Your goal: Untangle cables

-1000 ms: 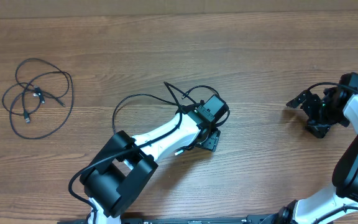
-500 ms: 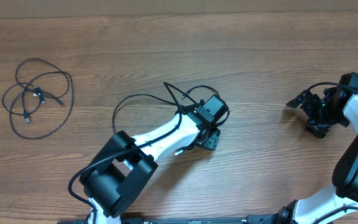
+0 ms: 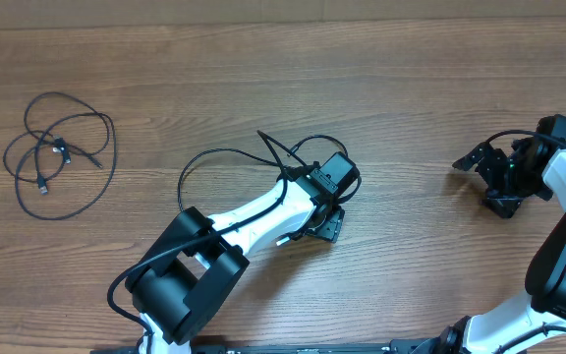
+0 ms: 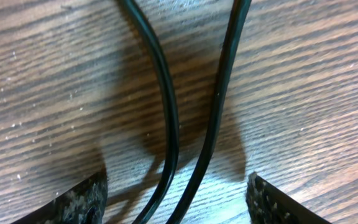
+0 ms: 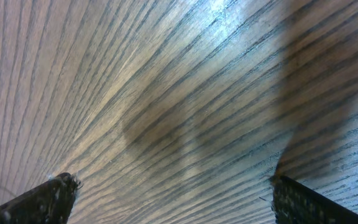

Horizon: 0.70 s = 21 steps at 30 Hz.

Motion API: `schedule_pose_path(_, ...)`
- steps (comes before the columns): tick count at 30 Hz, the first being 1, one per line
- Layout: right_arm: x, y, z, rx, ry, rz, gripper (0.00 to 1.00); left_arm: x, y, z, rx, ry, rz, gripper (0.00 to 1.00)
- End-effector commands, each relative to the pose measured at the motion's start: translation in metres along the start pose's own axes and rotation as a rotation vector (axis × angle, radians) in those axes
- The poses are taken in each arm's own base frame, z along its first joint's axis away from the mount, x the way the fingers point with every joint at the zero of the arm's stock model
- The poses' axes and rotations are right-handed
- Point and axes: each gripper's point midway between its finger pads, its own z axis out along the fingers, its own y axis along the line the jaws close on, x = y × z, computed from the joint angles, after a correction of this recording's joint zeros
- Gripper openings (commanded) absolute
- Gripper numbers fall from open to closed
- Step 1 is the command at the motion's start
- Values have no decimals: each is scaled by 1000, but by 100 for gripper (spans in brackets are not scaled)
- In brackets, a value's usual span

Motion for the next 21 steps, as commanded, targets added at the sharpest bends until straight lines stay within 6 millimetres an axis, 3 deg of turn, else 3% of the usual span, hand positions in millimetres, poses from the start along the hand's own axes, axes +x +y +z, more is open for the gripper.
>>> schedule_pose_path(1, -9, 4, -4, -6, -24, -12, 100, 14, 4, 8, -17, 42, -11, 72)
schedule_pose_path(15, -9, 4, -4, -6, -24, -12, 100, 25, 9, 7, -38, 91, 42, 71)
schedule_pose_path(21, -9, 4, -4, -6, -24, -12, 100, 28, 6, 7, -18, 105, 75, 55)
